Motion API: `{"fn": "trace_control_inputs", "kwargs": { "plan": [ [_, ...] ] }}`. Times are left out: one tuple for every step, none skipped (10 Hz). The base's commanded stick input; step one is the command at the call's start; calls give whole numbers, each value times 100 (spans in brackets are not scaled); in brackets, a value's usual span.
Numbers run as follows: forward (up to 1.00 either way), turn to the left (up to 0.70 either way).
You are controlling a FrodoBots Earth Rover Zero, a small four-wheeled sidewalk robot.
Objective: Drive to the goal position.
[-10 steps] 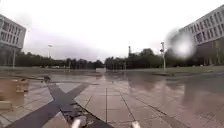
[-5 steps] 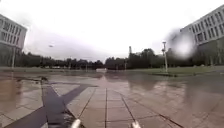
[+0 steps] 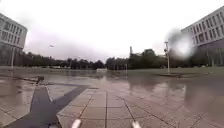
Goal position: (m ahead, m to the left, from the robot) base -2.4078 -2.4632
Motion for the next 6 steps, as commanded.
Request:
{"fn": "trace_control_inputs", "kwargs": {
  "plan": [
    [70, 1],
    [70, 5],
    [70, 12],
    [70, 27],
    [70, 35],
    [70, 26]
  ]
}}
